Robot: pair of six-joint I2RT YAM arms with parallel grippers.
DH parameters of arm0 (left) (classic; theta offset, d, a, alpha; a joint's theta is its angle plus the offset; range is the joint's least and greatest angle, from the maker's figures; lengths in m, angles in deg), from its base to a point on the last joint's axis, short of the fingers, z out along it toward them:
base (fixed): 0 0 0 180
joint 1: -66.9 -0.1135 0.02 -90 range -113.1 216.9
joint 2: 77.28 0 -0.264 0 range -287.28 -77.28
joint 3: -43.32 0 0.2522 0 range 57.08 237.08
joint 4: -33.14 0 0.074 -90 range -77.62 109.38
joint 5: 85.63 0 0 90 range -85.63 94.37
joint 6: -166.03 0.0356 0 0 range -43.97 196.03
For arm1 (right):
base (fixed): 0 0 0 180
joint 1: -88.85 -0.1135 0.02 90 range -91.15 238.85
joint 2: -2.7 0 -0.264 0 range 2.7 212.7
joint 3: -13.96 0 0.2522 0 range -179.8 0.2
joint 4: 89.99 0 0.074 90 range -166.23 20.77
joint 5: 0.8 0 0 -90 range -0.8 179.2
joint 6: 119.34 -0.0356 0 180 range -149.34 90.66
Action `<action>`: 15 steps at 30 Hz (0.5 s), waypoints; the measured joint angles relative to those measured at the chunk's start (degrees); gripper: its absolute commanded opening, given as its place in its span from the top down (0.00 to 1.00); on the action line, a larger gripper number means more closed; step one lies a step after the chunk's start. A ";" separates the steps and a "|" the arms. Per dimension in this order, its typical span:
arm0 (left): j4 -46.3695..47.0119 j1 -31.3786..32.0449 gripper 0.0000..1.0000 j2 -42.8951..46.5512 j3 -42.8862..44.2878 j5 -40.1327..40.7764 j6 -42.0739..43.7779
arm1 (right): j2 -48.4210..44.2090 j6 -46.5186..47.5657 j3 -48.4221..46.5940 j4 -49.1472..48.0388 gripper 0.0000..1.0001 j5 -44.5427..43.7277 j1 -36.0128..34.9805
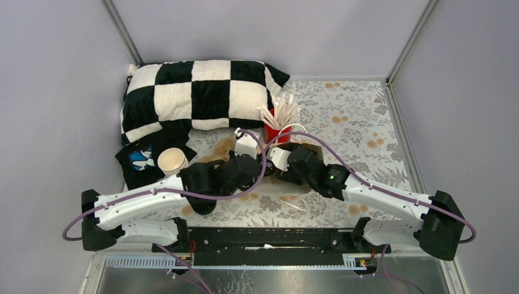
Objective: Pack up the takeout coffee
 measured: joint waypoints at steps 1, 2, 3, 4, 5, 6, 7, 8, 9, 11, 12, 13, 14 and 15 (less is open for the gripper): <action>-0.83 0.00 0.91 -0.50 0.50 0.00 -0.76 | 0.00 -0.04 0.00 0.04 0.66 0.04 0.00; -1.53 0.00 0.96 -0.96 0.96 -0.02 -1.33 | 0.00 -0.09 0.00 0.13 0.66 0.07 0.00; -2.29 0.00 0.99 -1.42 1.51 -0.04 -2.05 | 0.00 -0.15 -0.04 0.22 0.66 0.11 0.02; -2.93 0.00 1.00 -1.77 2.08 -0.17 -2.51 | 0.00 -0.22 -0.15 0.31 0.66 0.20 0.02; -3.63 0.00 1.00 -2.16 2.69 -0.28 -2.93 | 0.00 -0.31 -0.33 0.48 0.66 0.50 0.02; -4.48 0.00 1.00 -2.51 3.39 -0.42 -3.43 | 0.02 -0.39 -0.55 0.85 0.66 0.81 0.02; -5.38 0.00 1.00 -2.84 4.07 -0.48 -3.96 | 0.07 -0.39 -0.85 1.42 0.66 1.22 0.07; -6.16 0.00 1.00 -3.10 4.61 -0.52 -4.26 | 0.17 -0.39 -1.16 1.81 0.66 1.66 0.09; -6.97 0.00 1.00 -3.37 5.22 -0.66 -4.66 | 0.33 -0.39 -1.55 2.38 0.66 2.01 0.13; -8.74 0.00 1.00 -4.00 6.58 -0.90 -5.70 | 0.79 -0.39 -2.75 4.04 0.67 3.15 0.28; -9.60 0.00 1.00 -4.24 7.17 -1.20 -6.14 | 0.94 -0.42 -3.32 4.90 0.67 3.76 0.33; -10.21 0.00 1.00 -4.35 7.74 -1.64 -6.60 | 1.07 -0.42 -4.04 6.05 0.67 4.59 0.33; -10.82 0.00 1.00 -4.39 8.22 -2.16 -7.02 | 1.20 -0.44 -4.76 7.26 0.67 5.33 0.37; -11.52 0.00 1.00 -4.39 8.79 -2.67 -7.45 | 1.38 -0.48 -5.57 8.59 0.67 6.16 0.39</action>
